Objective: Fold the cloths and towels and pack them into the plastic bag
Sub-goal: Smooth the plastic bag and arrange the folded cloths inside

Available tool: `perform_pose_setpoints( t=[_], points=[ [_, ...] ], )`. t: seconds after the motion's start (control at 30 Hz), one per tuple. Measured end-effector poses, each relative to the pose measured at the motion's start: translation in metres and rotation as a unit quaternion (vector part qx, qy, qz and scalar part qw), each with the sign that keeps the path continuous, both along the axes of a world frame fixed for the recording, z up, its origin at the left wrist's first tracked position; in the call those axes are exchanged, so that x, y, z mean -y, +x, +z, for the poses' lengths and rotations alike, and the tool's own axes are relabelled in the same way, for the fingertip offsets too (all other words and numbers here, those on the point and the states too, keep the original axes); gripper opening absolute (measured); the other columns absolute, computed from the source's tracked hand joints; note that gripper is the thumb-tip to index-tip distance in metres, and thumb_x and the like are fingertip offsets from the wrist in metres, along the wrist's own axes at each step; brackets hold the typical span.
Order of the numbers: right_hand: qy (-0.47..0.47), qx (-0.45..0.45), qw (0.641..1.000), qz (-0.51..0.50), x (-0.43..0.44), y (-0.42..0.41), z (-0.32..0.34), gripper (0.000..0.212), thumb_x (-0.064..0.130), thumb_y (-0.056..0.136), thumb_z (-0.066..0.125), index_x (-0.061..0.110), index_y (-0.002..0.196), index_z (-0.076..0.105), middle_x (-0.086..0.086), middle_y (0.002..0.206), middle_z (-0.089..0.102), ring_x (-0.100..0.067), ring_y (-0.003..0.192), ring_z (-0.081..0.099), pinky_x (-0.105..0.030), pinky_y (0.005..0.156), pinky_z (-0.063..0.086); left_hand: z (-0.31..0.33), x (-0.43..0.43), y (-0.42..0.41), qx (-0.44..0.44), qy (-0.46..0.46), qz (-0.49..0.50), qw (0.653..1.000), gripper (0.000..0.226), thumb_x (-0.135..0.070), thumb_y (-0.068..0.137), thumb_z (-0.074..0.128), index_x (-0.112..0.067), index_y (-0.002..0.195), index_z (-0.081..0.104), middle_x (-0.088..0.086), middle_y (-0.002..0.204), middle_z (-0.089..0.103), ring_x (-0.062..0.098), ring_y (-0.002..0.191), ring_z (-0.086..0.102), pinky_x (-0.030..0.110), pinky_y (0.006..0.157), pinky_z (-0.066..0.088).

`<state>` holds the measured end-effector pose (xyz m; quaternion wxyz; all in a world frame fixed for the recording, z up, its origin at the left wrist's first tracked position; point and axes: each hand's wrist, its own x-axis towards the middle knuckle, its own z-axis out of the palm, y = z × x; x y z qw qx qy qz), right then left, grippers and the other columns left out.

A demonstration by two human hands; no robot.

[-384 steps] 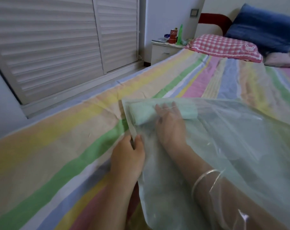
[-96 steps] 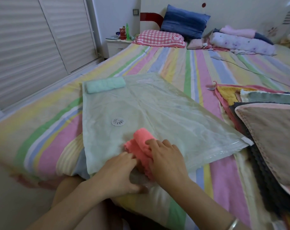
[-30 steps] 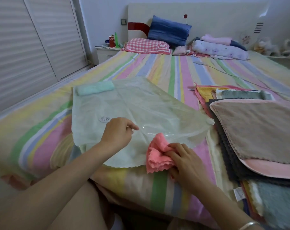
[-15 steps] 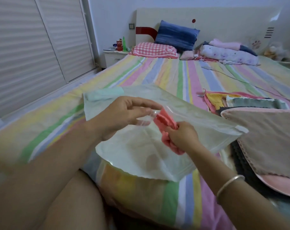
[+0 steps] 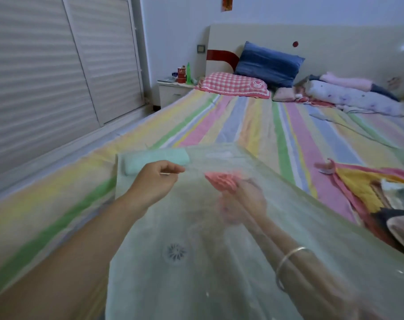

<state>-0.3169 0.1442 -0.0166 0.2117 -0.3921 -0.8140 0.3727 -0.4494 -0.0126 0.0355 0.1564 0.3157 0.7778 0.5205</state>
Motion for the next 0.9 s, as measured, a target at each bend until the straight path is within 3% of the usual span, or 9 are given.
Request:
perform_pose_setpoints(
  t=[0.1, 0.2, 0.37, 0.43, 0.57, 0.67, 0.73, 0.8, 0.9],
  points=[
    [0.06, 0.03, 0.997, -0.038, -0.029, -0.043, -0.017, 0.027, 0.038, 0.083, 0.06, 0.031, 0.108, 0.066, 0.012, 0.106, 0.056, -0.014, 0.098, 0.058, -0.007, 0.069, 0.035, -0.018, -0.03, -0.056, -0.09, -0.065, 0.014, 0.994, 0.016, -0.016, 0.091, 0.057, -0.027, 0.094, 0.069, -0.008, 0.107, 0.068, 0.011, 0.1, 0.062, 0.027, 0.082, 0.048],
    [0.096, 0.026, 0.994, -0.053, -0.049, -0.091, -0.026, 0.053, 0.062, 0.065, 0.043, 0.029, 0.1, 0.064, 0.006, 0.099, 0.061, -0.021, 0.087, 0.065, -0.028, 0.073, 0.056, -0.031, -0.063, -0.109, -0.213, -0.142, 0.015, 0.967, 0.023, -0.032, 0.094, 0.055, -0.027, 0.115, 0.063, -0.006, 0.127, 0.059, 0.017, 0.119, 0.054, 0.034, 0.099, 0.042],
    [0.071, 0.001, 0.996, -0.058, -0.079, -0.151, -0.03, 0.048, 0.053, 0.059, 0.05, 0.027, 0.096, 0.063, 0.007, 0.1, 0.059, -0.02, 0.094, 0.064, -0.03, 0.072, 0.056, -0.05, -0.118, -0.173, -0.308, -0.234, -0.013, 0.922, 0.054, -0.048, 0.097, 0.042, -0.023, 0.145, 0.037, 0.0, 0.151, 0.038, 0.021, 0.137, 0.037, 0.034, 0.11, 0.031],
    [0.099, 0.049, 0.993, -0.031, -0.091, -0.17, -0.029, 0.047, 0.054, 0.071, 0.055, 0.029, 0.111, 0.059, 0.003, 0.114, 0.053, -0.021, 0.107, 0.055, -0.027, 0.079, 0.048, -0.058, -0.135, -0.196, -0.323, -0.296, -0.017, 0.899, 0.067, -0.057, 0.095, 0.036, -0.026, 0.152, 0.022, 0.003, 0.16, 0.02, 0.022, 0.145, 0.024, 0.04, 0.118, 0.018],
    [0.241, 0.197, 0.95, 0.013, -0.117, -0.192, -0.052, 0.073, 0.077, 0.079, 0.042, 0.035, 0.138, 0.04, 0.001, 0.147, 0.031, -0.029, 0.129, 0.035, -0.039, 0.097, 0.037, -0.087, -0.15, -0.224, -0.29, -0.408, -0.035, 0.865, 0.088, -0.081, 0.083, 0.022, -0.035, 0.154, -0.003, 0.004, 0.163, -0.009, 0.023, 0.15, -0.003, 0.051, 0.119, -0.001],
    [0.356, 0.206, 0.911, 0.028, -0.125, -0.188, -0.062, 0.067, 0.063, 0.085, 0.045, 0.027, 0.141, 0.046, -0.021, 0.154, 0.027, -0.047, 0.138, 0.029, -0.053, 0.109, 0.027, -0.116, -0.15, -0.225, -0.312, -0.423, -0.037, 0.85, 0.09, -0.083, 0.081, 0.017, -0.035, 0.153, -0.007, 0.004, 0.162, -0.013, 0.023, 0.149, -0.009, 0.054, 0.118, -0.004],
    [0.39, 0.235, 0.886, 0.084, -0.117, -0.177, -0.059, 0.066, 0.056, 0.088, 0.039, 0.019, 0.143, 0.044, -0.019, 0.154, 0.028, -0.045, 0.141, 0.023, -0.059, 0.115, 0.014, -0.128, -0.148, -0.222, -0.349, -0.415, -0.025, 0.84, 0.094, -0.086, 0.077, 0.012, -0.035, 0.153, -0.008, 0.005, 0.162, -0.013, 0.023, 0.149, -0.009, 0.054, 0.118, -0.005],
    [0.375, 0.212, 0.894, 0.124, -0.107, -0.161, -0.058, 0.08, 0.069, 0.077, 0.034, 0.025, 0.143, 0.042, -0.012, 0.153, 0.033, -0.036, 0.142, 0.026, -0.052, 0.118, 0.014, -0.132, -0.146, -0.218, -0.363, -0.405, -0.023, 0.839, 0.105, -0.09, 0.064, 0.003, -0.035, 0.153, -0.007, 0.005, 0.162, -0.011, 0.023, 0.15, -0.007, 0.054, 0.118, -0.004],
    [0.299, 0.261, 0.903, 0.163, -0.099, -0.145, -0.065, 0.099, 0.085, 0.067, 0.022, 0.031, 0.15, 0.022, -0.002, 0.159, 0.02, -0.023, 0.146, 0.017, -0.041, 0.12, 0.006, -0.129, -0.144, -0.21, -0.351, -0.401, -0.052, 0.845, 0.125, -0.098, 0.044, -0.007, -0.037, 0.153, -0.007, 0.004, 0.163, -0.01, 0.022, 0.15, -0.006, 0.054, 0.118, -0.003]
  ],
)
